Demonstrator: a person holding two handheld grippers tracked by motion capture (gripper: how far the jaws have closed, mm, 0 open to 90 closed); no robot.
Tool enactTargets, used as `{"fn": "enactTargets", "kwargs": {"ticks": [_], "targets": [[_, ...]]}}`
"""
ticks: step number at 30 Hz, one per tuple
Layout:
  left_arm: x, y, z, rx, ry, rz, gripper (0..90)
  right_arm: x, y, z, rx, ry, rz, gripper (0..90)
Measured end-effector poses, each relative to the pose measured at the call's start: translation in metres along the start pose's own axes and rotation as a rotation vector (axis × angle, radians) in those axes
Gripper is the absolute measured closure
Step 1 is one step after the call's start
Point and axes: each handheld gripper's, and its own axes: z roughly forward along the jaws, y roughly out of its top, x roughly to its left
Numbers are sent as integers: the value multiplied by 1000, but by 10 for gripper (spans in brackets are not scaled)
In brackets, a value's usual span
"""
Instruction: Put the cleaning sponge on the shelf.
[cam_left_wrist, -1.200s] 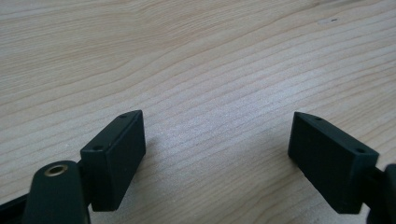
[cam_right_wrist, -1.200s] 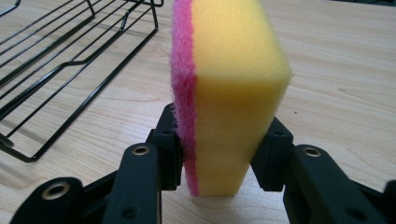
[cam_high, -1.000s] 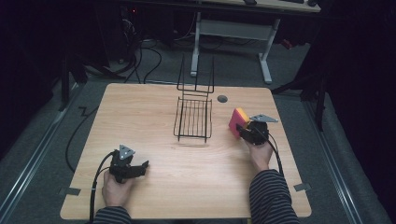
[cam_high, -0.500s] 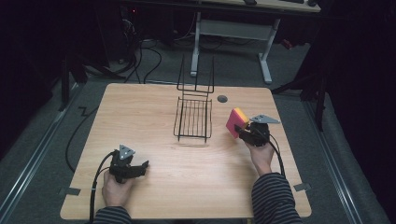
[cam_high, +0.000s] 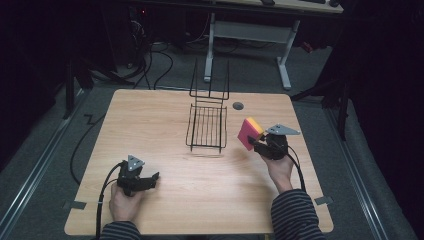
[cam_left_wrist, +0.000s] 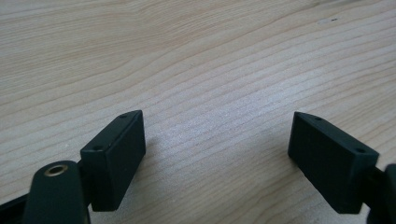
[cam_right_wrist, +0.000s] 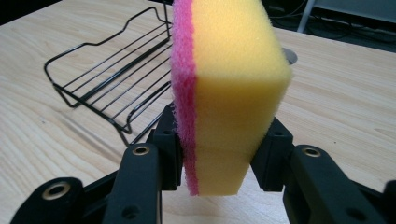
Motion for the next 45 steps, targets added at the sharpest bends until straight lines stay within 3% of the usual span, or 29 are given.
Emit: {"fn": "enactTargets", "kwargs": {"ticks": [27, 36, 45], "targets": [[0, 0, 0, 1, 0, 0, 194, 25, 16, -29, -73, 122, -23, 608], [0, 0, 0, 1, 0, 0, 194, 36, 27, -29, -85, 155, -37, 608], [0, 0, 0, 1, 0, 0, 194, 52, 42, -23, -93, 181, -80, 608]]}}
